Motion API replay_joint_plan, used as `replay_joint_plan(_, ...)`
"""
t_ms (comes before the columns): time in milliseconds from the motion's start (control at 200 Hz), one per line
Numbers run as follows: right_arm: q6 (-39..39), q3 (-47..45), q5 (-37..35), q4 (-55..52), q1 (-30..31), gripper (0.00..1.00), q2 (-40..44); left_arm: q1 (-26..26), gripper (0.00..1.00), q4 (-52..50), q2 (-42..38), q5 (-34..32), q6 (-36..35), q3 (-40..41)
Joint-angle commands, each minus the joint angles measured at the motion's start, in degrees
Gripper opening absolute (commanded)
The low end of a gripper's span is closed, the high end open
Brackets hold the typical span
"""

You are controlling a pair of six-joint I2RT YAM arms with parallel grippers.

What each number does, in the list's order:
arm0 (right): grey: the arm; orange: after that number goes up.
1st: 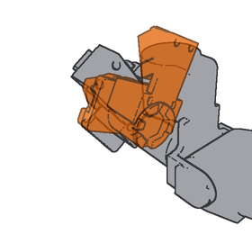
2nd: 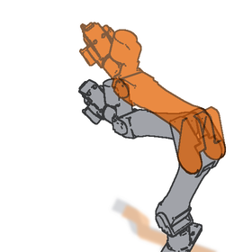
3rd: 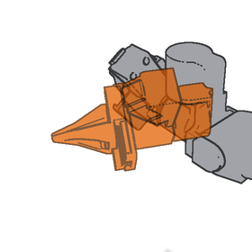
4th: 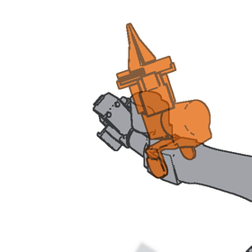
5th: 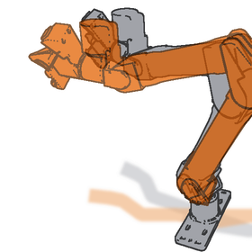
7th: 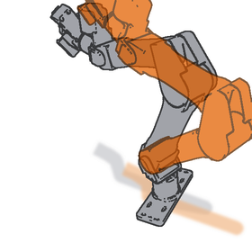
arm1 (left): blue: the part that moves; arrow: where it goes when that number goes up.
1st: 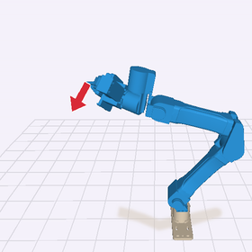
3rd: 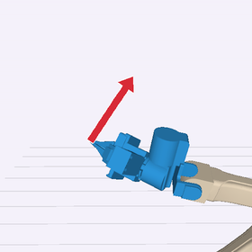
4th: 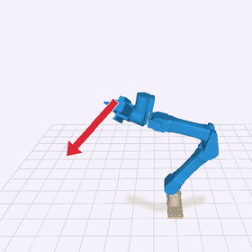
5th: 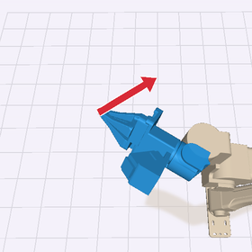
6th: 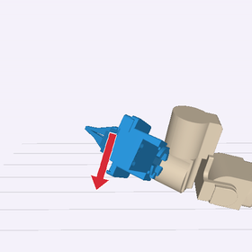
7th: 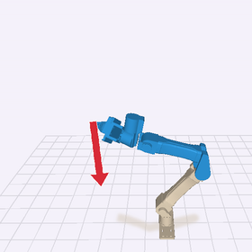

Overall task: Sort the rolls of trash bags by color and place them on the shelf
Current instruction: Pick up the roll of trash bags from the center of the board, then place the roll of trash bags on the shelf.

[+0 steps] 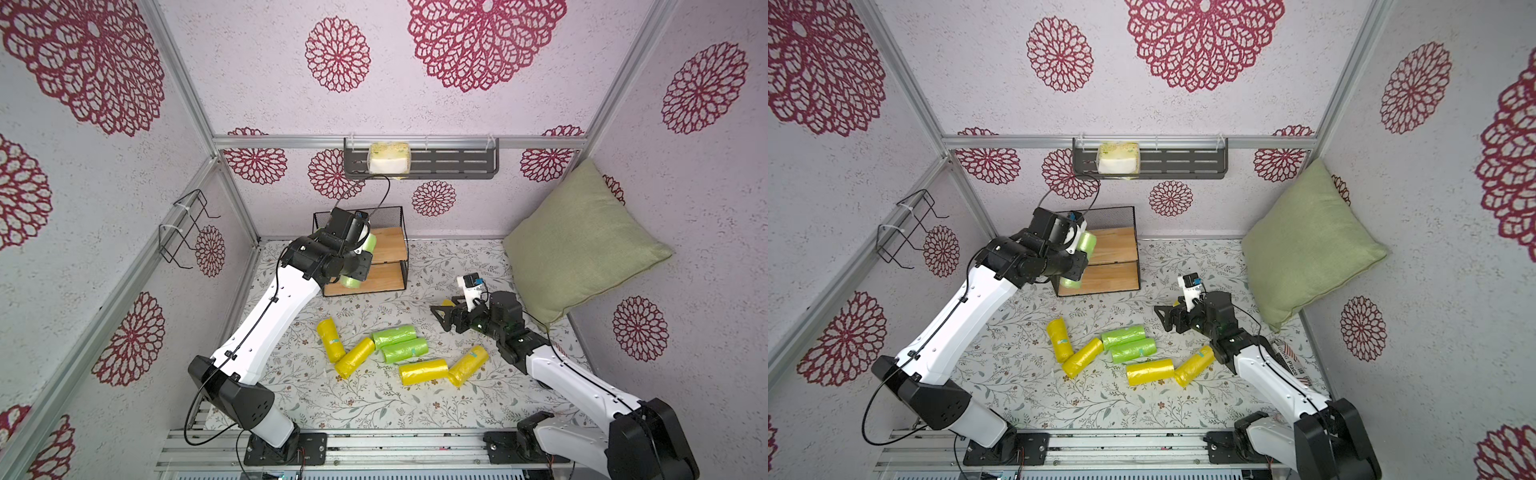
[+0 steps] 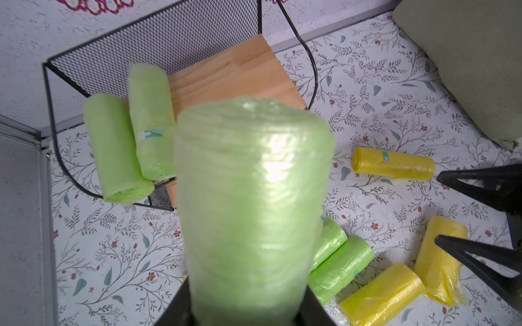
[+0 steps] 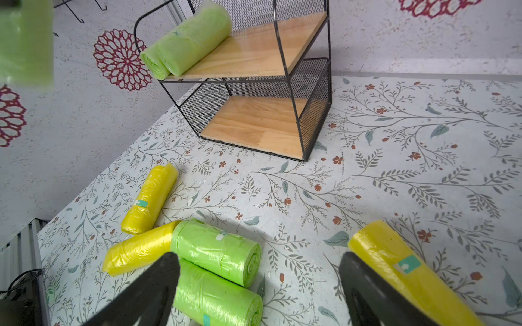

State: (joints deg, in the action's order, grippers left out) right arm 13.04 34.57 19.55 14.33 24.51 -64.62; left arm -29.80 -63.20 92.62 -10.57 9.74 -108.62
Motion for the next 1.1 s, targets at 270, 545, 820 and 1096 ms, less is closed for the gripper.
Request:
replay_joint_plan(270, 1.0, -2.0, -0.1, 0.8, -0.3, 0.93, 5.5, 5.0, 0.4, -3.3, 11.8, -3.5, 1.1, -18.3)
replay_joint_plan(545, 3.5, -2.1, 1.9, 5.4, -0.2, 0.93, 3.0, 5.5, 0.44, -4.7, 26.2, 0.2, 3.1, -30.4)
replay_joint_plan(820, 4.2, -2.6, 1.3, 6.9, -0.2, 0.93, 2.1, 6.4, 0.47, -4.3, 34.2, 0.4, 3.2, -36.0)
replay_joint_plan(1096, 4.0, -4.2, -1.1, 6.5, -0.1, 0.93, 3.4, 7.4, 0.51, -1.9, 37.8, 0.0, 2.0, -37.0)
